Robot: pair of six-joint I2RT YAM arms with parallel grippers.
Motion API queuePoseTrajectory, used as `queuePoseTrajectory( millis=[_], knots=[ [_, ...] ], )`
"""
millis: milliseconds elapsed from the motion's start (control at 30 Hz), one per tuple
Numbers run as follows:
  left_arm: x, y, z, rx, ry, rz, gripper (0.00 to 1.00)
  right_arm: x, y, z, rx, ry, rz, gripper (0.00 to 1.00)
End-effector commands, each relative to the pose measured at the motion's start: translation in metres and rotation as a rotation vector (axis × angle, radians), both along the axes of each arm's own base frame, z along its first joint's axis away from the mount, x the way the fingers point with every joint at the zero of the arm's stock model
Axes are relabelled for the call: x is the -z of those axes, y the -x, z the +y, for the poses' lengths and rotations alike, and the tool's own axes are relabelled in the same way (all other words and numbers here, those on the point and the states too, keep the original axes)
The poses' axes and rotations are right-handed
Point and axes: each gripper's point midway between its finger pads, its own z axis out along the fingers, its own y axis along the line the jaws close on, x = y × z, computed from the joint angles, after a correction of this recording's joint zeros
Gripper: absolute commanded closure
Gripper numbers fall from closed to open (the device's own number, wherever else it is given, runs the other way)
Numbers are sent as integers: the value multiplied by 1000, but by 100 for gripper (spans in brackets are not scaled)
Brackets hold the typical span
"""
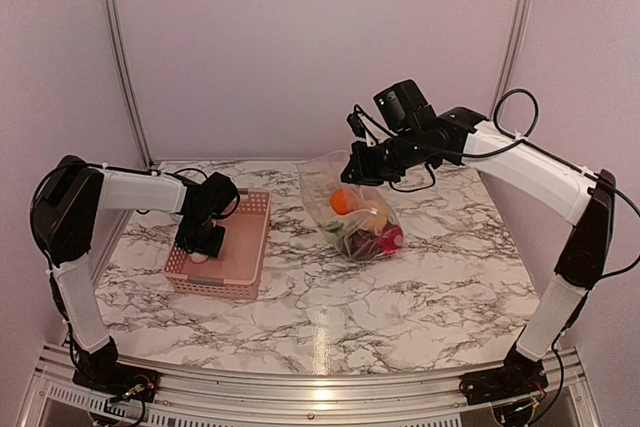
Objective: Place the food in the zip-top bag and seal the zipper
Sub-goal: Pick up the fake vegetable from the bin.
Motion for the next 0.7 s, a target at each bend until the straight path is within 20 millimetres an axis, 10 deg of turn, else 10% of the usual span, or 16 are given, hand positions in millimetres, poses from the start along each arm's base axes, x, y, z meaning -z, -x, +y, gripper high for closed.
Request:
queuePoseTrajectory(
  millis=[0,333,667],
  knots=[
    [-31,-7,-14,1,98,-39,54,-19,5,-3,4,-26,-33,100],
    [-131,-7,-60,36,433,-138,63,-20,-2,1,-10,0,-48,100],
    [-272,3,-137,176,969,-243,69,-23,-12,4,-28,26,-71,100]
  ],
)
